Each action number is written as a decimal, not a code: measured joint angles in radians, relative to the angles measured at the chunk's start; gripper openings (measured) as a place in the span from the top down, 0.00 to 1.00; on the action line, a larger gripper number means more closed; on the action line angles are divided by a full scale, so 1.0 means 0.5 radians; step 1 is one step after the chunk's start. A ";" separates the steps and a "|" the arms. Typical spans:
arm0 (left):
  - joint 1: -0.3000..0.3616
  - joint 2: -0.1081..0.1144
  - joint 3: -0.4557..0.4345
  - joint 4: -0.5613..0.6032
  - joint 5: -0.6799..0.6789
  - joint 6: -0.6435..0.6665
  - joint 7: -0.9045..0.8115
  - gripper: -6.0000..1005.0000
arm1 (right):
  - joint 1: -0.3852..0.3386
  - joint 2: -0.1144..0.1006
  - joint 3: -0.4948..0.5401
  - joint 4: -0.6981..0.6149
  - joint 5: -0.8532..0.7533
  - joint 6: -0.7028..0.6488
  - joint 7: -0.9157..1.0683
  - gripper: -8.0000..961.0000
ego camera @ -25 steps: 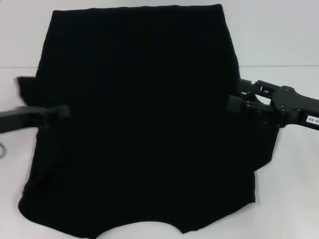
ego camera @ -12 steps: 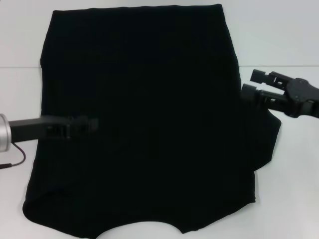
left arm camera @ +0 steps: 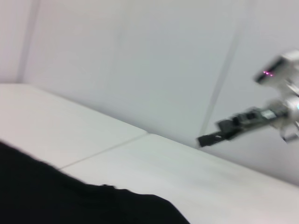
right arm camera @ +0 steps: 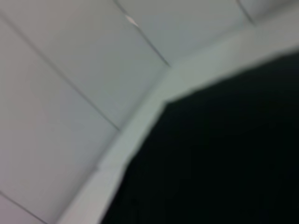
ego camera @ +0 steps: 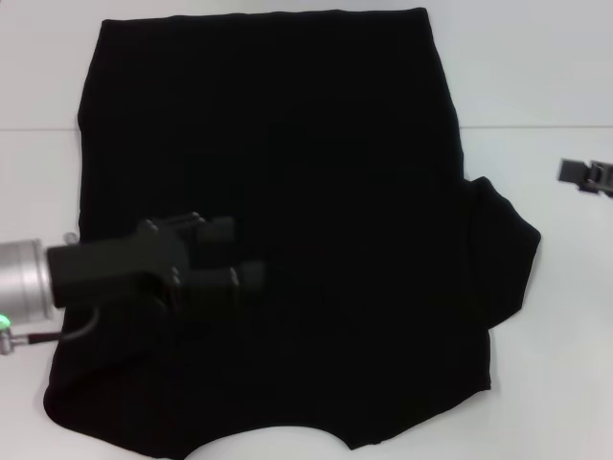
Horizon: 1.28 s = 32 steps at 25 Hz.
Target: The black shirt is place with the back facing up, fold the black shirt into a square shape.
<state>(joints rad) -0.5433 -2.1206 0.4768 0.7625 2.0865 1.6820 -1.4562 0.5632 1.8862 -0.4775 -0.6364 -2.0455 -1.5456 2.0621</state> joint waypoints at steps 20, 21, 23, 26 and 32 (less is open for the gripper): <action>0.061 -0.085 0.251 -0.044 0.009 -0.007 0.810 0.07 | 0.225 -0.052 -0.231 -0.017 -0.850 0.184 0.844 0.08; 0.062 -0.085 0.249 -0.044 0.009 -0.010 0.810 0.07 | 0.246 -0.043 -0.262 0.013 -0.859 0.237 0.853 0.09; 0.062 -0.085 0.246 -0.046 0.008 -0.015 0.811 0.07 | 0.285 -0.030 -0.299 0.072 -0.866 0.330 0.858 0.10; 0.062 -0.083 0.237 -0.051 0.006 -0.034 0.809 0.07 | 0.332 -0.013 -0.319 0.163 -0.868 0.439 0.852 0.12; 0.062 -0.082 0.233 -0.054 -0.001 -0.064 0.803 0.07 | 0.388 0.020 -0.362 0.262 -0.870 0.582 0.855 0.16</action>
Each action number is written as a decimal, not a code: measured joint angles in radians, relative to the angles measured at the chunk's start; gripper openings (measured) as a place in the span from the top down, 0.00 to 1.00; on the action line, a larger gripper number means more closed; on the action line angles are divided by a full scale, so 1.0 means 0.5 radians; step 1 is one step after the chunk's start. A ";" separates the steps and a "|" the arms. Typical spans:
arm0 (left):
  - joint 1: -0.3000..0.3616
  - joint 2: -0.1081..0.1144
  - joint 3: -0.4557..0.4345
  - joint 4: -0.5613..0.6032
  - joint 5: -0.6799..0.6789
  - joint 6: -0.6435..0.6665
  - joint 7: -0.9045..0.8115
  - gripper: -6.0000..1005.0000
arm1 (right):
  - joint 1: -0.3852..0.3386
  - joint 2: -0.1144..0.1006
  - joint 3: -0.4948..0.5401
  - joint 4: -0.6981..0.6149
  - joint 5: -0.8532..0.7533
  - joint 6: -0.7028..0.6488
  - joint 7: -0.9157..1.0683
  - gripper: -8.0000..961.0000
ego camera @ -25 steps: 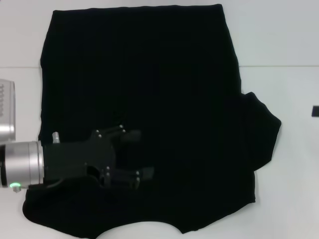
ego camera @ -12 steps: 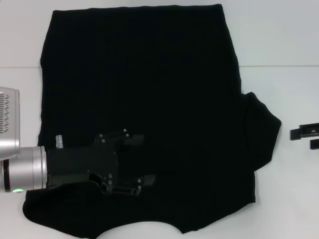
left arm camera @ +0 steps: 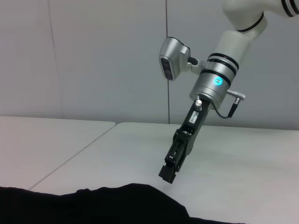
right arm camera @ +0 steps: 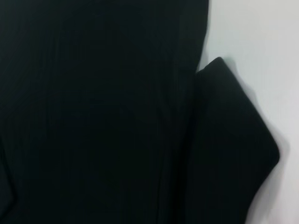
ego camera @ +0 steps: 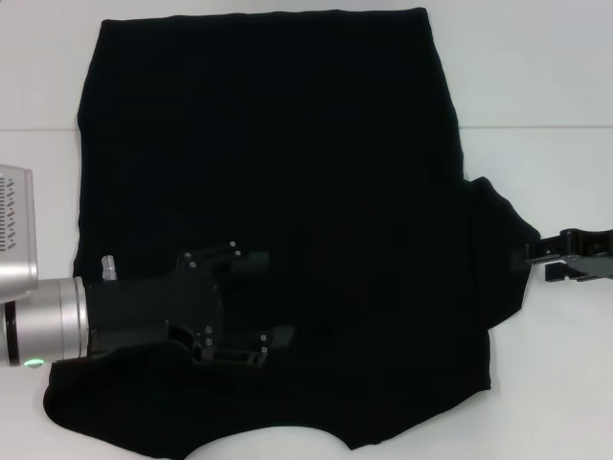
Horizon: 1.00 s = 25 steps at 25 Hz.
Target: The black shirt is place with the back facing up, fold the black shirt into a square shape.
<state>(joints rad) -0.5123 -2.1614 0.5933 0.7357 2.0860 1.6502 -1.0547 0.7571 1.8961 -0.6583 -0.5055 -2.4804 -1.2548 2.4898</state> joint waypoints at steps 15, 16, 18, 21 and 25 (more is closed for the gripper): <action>0.003 -0.002 0.001 -0.004 -0.003 -0.030 -0.002 0.07 | 0.011 0.063 -0.049 0.035 0.000 0.141 0.006 0.35; 0.003 -0.002 0.001 -0.006 -0.003 -0.030 -0.001 0.07 | 0.012 0.065 -0.051 0.040 0.000 0.145 0.006 0.37; 0.003 -0.003 0.001 -0.011 -0.003 -0.036 -0.002 0.07 | 0.014 0.067 -0.054 0.051 0.000 0.164 0.006 0.39; 0.003 -0.003 -0.001 -0.019 -0.003 -0.042 -0.002 0.07 | 0.017 0.067 -0.056 0.056 0.000 0.186 0.006 0.43; 0.003 -0.001 -0.013 -0.024 -0.003 -0.043 -0.001 0.07 | 0.019 0.075 -0.066 0.057 0.000 0.207 0.006 0.50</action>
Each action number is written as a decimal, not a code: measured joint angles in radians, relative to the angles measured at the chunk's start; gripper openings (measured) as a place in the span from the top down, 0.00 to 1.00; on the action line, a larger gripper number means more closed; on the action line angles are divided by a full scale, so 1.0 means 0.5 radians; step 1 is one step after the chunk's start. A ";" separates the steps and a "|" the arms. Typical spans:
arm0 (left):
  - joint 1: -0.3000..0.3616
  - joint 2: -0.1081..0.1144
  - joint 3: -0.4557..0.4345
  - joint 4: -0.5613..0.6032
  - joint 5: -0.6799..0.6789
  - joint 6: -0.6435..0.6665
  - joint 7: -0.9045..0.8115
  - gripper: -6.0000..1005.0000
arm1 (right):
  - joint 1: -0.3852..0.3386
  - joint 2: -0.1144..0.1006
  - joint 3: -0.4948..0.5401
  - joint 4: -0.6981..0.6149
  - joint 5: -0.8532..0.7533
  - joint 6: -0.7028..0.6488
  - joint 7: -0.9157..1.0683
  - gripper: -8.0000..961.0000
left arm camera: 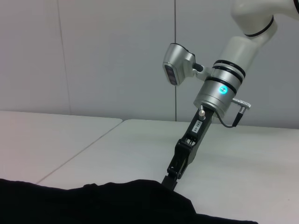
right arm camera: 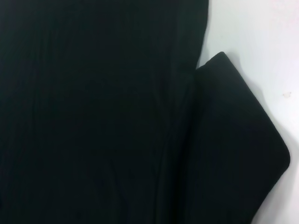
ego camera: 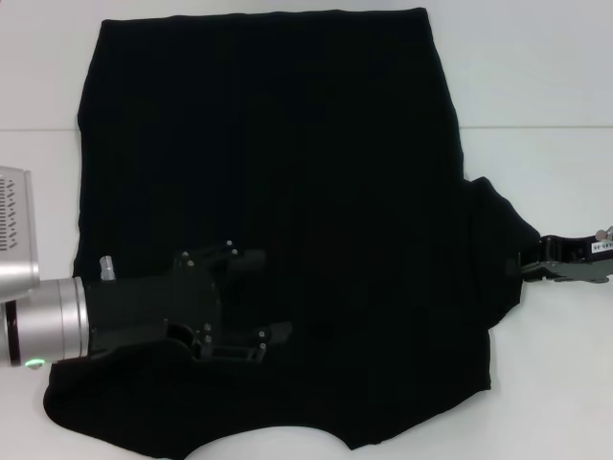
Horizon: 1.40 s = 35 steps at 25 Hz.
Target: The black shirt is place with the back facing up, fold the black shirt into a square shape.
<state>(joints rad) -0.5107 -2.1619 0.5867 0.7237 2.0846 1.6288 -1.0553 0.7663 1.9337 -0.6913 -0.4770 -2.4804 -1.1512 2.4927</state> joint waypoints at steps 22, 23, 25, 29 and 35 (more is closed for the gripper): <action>0.021 0.007 -0.059 0.000 -0.002 -0.003 0.008 0.07 | 0.018 0.015 -0.140 0.016 0.001 0.075 0.051 0.99; 0.021 0.007 -0.060 0.000 -0.003 -0.003 0.007 0.07 | 0.015 0.015 -0.136 0.011 0.004 0.075 0.046 0.99; 0.021 0.006 -0.060 0.000 -0.003 -0.003 0.003 0.07 | 0.002 0.009 -0.126 -0.002 0.010 0.069 0.036 0.99; 0.022 0.001 -0.063 0.000 -0.014 -0.002 0.001 0.07 | -0.024 -0.006 -0.116 -0.045 0.012 0.045 0.038 0.99; 0.024 -0.002 -0.063 -0.002 -0.021 0.009 0.000 0.07 | -0.083 -0.036 -0.040 -0.149 0.014 -0.027 0.035 0.99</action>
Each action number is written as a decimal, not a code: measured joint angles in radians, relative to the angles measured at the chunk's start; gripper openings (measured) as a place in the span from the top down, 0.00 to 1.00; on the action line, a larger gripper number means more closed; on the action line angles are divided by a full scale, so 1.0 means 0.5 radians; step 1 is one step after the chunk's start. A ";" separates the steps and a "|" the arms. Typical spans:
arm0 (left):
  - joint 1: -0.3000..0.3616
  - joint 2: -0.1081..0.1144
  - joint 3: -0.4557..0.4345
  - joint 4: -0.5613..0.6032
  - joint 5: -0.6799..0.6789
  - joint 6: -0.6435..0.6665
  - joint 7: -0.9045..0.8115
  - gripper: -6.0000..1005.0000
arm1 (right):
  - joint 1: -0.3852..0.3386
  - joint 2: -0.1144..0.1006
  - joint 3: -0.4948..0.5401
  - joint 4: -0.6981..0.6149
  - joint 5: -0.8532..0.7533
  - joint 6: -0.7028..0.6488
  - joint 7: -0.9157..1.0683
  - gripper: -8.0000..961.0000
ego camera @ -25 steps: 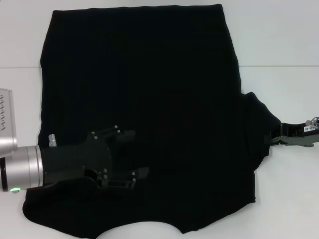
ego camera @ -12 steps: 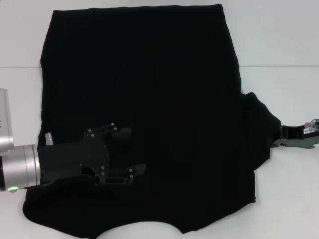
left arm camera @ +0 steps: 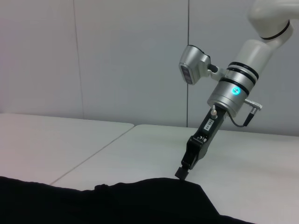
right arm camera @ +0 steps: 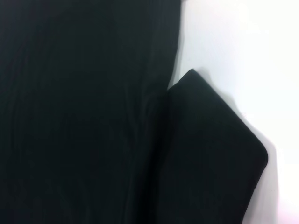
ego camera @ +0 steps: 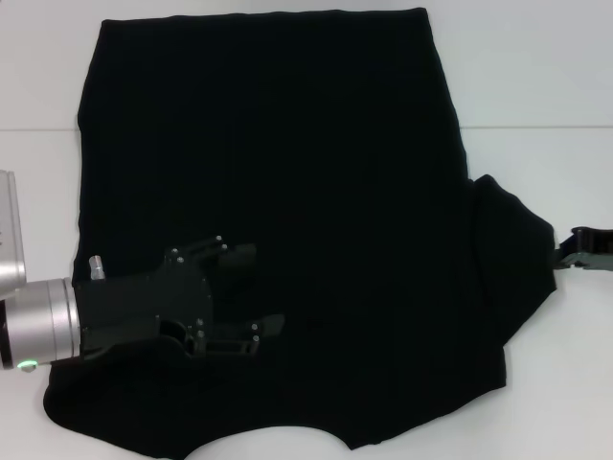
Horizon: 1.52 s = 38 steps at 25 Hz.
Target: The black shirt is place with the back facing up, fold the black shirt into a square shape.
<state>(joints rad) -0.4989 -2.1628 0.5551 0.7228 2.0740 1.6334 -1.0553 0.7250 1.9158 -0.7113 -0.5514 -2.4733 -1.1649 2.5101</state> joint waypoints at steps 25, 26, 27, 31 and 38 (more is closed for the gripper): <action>0.019 -0.003 0.000 -0.031 -0.066 0.022 -0.034 0.07 | -0.085 -0.080 0.064 -0.130 -0.007 -0.017 0.011 0.95; 0.019 -0.003 0.000 -0.031 -0.070 0.023 -0.034 0.07 | -0.085 -0.080 0.063 -0.126 -0.008 -0.017 0.016 0.95; 0.019 -0.003 0.000 -0.031 -0.071 0.024 -0.034 0.07 | -0.086 -0.080 0.059 -0.124 -0.008 -0.017 0.017 0.95; 0.019 -0.003 0.000 -0.031 -0.071 0.023 -0.034 0.07 | -0.098 -0.074 0.054 -0.120 -0.010 -0.018 0.020 0.94; 0.019 -0.001 0.000 -0.031 -0.071 0.021 -0.034 0.07 | -0.070 -0.052 0.029 -0.026 -0.014 0.096 0.020 0.75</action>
<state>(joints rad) -0.4895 -2.1631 0.5553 0.7074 2.0385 1.6439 -1.0722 0.6898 1.8901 -0.6966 -0.5645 -2.4804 -1.1167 2.5200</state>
